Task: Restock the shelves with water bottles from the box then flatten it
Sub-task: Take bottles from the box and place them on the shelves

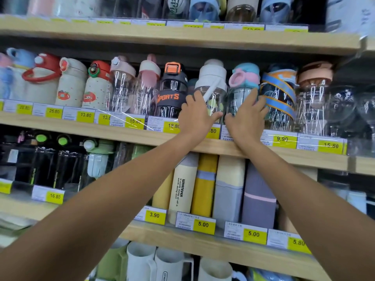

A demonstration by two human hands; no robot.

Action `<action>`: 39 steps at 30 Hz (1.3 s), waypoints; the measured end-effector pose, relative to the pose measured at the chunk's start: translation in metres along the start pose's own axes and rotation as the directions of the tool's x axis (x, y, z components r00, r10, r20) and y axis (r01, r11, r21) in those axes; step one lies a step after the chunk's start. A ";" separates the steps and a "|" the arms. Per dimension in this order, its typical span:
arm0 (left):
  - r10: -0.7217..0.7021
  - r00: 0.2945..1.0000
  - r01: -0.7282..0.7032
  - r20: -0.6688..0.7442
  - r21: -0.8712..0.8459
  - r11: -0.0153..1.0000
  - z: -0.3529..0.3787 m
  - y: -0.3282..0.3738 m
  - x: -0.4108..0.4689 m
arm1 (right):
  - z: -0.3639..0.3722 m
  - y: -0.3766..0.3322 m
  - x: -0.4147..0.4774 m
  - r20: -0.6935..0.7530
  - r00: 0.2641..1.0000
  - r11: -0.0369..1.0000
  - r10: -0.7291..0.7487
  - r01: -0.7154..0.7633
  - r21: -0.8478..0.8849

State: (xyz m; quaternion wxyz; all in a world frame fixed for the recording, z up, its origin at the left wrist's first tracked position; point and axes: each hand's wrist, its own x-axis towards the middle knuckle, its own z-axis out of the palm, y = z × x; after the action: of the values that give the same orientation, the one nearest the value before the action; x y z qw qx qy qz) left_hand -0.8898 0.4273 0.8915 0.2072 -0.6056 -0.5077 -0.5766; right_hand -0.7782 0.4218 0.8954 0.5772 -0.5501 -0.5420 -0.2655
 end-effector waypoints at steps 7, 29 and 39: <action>0.004 0.999 0.002 0.046 -0.117 0.993 0.000 -0.007 0.004 | -0.002 0.001 -0.001 0.025 1.000 1.000 -0.008 0.007 0.011; 0.022 0.998 -0.025 -0.053 -0.062 0.998 0.005 -0.016 -0.003 | 0.001 -0.001 -0.004 -0.003 0.999 0.998 0.047 -0.047 -0.045; 0.029 0.997 -0.034 -0.068 -0.065 0.997 0.005 -0.014 -0.005 | -0.002 0.002 -0.006 0.010 0.999 0.999 0.034 -0.034 -0.018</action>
State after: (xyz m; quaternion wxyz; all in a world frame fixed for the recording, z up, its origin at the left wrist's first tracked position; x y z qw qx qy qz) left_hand -0.8982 0.4353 0.8816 0.2130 -0.6004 -0.4717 -0.6096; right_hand -0.7775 0.4184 0.8901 0.5740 -0.5658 -0.5330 -0.2576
